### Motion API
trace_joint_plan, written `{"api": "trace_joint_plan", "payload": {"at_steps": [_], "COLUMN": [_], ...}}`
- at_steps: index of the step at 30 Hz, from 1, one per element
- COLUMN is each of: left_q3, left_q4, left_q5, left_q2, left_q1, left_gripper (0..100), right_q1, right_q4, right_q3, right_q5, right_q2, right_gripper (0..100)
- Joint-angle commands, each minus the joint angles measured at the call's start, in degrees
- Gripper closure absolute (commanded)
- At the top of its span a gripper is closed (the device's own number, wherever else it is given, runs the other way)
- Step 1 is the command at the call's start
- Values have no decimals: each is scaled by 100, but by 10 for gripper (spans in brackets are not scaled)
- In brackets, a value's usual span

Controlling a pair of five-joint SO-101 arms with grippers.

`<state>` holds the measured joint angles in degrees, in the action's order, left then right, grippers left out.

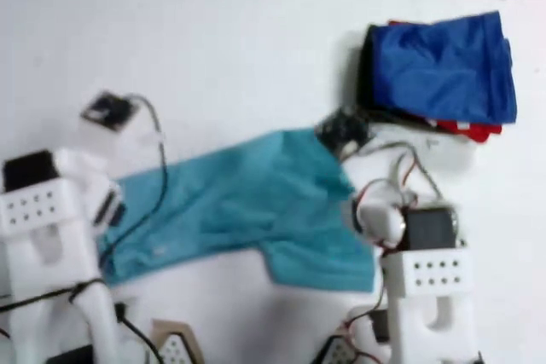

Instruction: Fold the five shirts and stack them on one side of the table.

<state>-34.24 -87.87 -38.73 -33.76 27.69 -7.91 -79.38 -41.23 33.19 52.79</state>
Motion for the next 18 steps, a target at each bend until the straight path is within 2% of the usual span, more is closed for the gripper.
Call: {"api": "trace_joint_plan", "payload": {"at_steps": [1,2,3,6,10,18], "left_q3": [84,-22,-119,-251,-233,-119], "left_q4": [484,703,941,1442,1741,2549], "left_q5": [26,88,185,404,686,501], "left_q2": [202,396,598,1345,2154,3244], "left_q1": [62,53,26,-149,-404,-237], "left_gripper": [967,984,960,974,973,973], "right_q1": [-13,-48,-110,-356,-593,-681], "right_q4": [497,629,699,778,796,1367], "right_q3": [536,642,774,1284,1996,2532], "right_q5": [-308,-316,-325,-387,-826,-844], "right_q2": [-646,-989,-1376,-2580,-3890,-5692], "right_gripper": [923,954,980,967,968,968]}}
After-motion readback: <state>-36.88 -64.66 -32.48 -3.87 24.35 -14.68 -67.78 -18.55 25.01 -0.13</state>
